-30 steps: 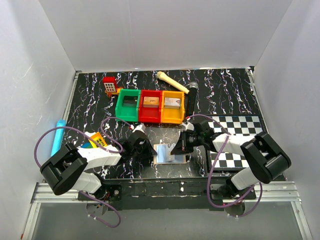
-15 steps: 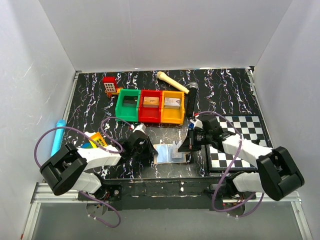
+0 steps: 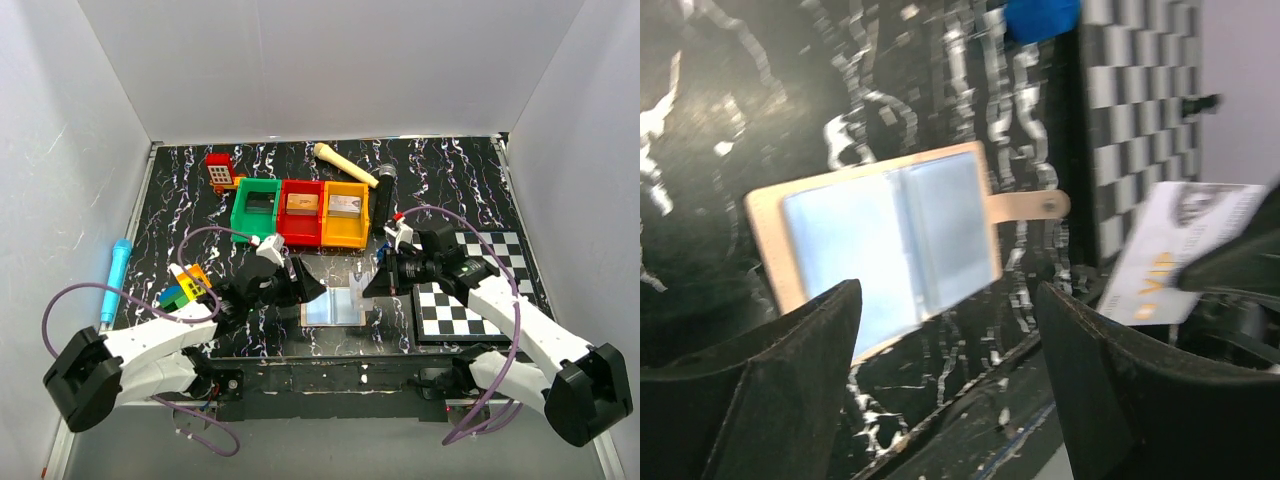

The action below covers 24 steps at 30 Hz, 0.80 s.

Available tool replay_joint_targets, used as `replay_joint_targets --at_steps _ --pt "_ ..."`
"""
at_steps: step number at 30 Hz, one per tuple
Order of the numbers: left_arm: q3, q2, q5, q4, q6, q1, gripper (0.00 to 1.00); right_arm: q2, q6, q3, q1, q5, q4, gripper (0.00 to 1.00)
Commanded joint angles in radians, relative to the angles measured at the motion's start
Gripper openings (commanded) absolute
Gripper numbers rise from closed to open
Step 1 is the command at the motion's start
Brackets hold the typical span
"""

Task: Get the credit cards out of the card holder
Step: Remove the credit card from the card holder.

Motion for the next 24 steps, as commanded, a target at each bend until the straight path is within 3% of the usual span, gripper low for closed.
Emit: replay_joint_targets --at_steps 1,6,13,18,24 --pt "0.001 -0.148 0.066 0.150 0.090 0.007 0.70 -0.046 -0.052 0.042 0.003 -0.140 -0.028 0.01" --pt "-0.176 -0.204 0.232 0.582 0.124 0.005 0.66 -0.041 -0.065 0.077 0.049 -0.267 -0.003 0.01" --pt "-0.119 -0.109 0.453 0.626 0.125 0.007 0.65 -0.009 -0.101 0.125 0.113 -0.276 -0.027 0.01" --pt "-0.162 -0.063 0.504 0.798 0.052 0.007 0.61 -0.001 -0.101 0.141 0.116 -0.283 -0.025 0.01" --pt "-0.159 -0.040 0.536 0.821 0.044 0.007 0.51 0.006 -0.103 0.145 0.116 -0.316 -0.014 0.01"
